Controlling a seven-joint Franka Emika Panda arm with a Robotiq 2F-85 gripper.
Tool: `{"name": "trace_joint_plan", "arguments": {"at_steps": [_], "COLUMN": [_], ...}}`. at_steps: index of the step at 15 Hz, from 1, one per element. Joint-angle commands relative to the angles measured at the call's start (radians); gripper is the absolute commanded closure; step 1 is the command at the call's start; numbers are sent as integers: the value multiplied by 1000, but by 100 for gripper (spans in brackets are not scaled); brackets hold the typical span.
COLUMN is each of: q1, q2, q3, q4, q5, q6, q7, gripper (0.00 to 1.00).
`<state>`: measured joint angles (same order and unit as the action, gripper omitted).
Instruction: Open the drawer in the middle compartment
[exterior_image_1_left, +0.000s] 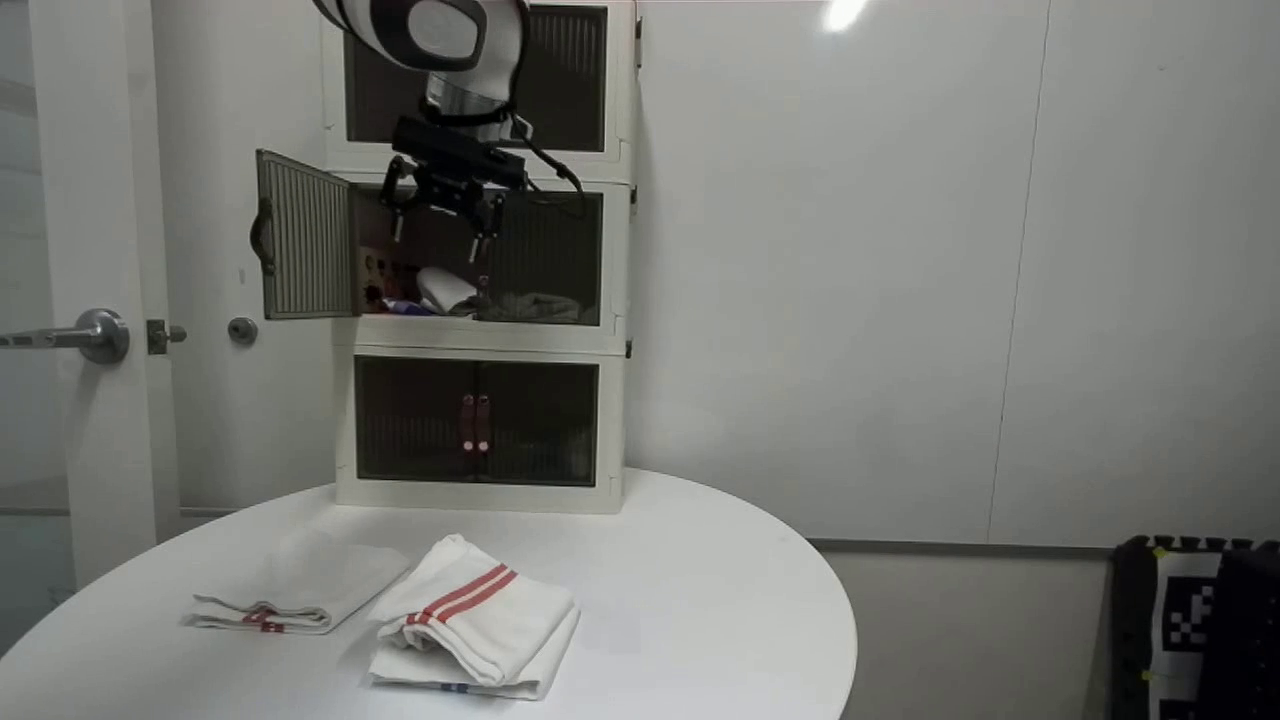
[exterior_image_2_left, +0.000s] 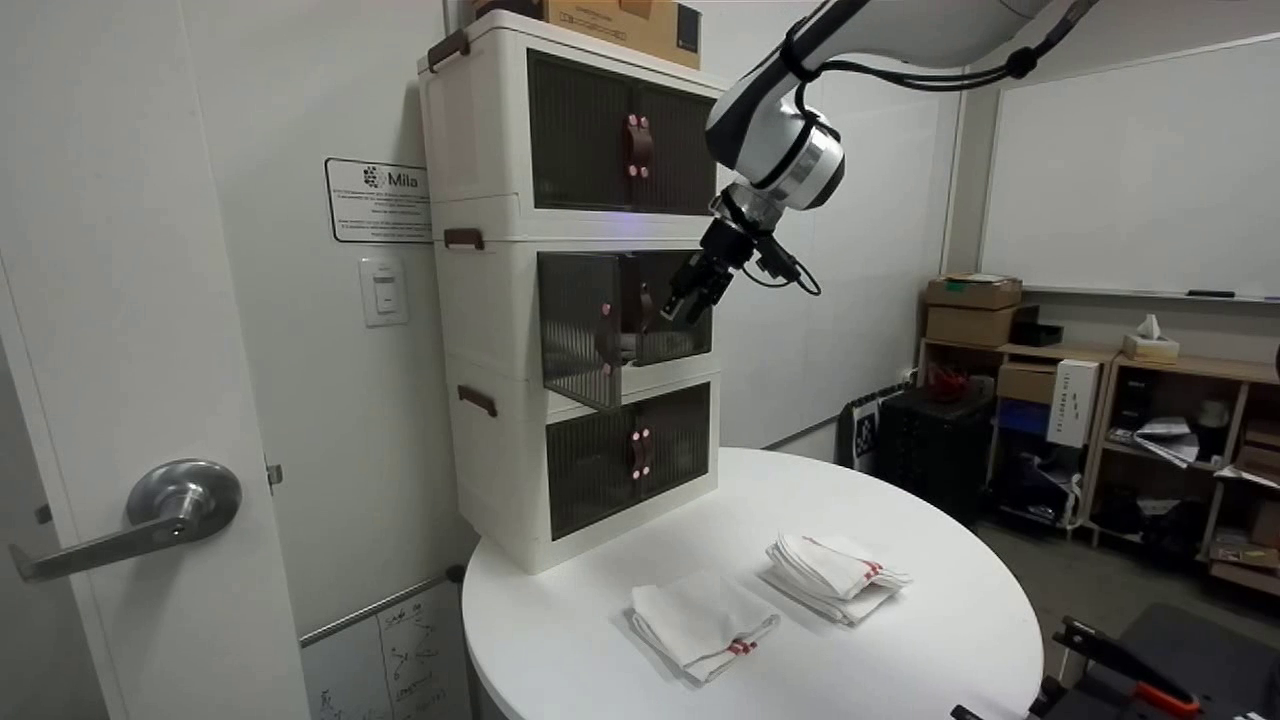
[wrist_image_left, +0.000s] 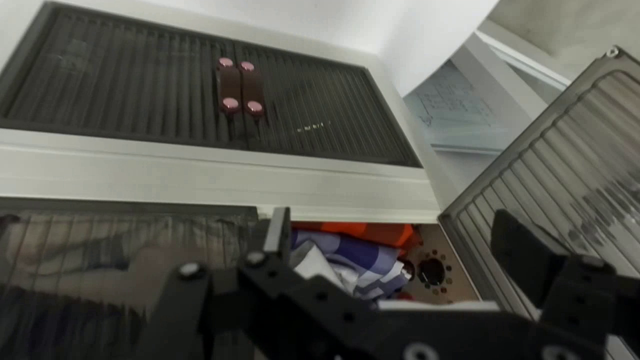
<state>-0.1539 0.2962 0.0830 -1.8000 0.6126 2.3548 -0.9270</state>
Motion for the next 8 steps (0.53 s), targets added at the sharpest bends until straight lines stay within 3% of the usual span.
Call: {"name": "trace_joint_plan", "arguments": {"at_steps": [1,5,8], "q1": [-89,-128,-135], "q2": [59,105,144], "q3": [38,16,-9], "q4": [72,133,178], "q5": [259,489,581], "q6": [-30,-129,-272], "q7": [-234,-518,-656], "gripper": [0,0,0]}}
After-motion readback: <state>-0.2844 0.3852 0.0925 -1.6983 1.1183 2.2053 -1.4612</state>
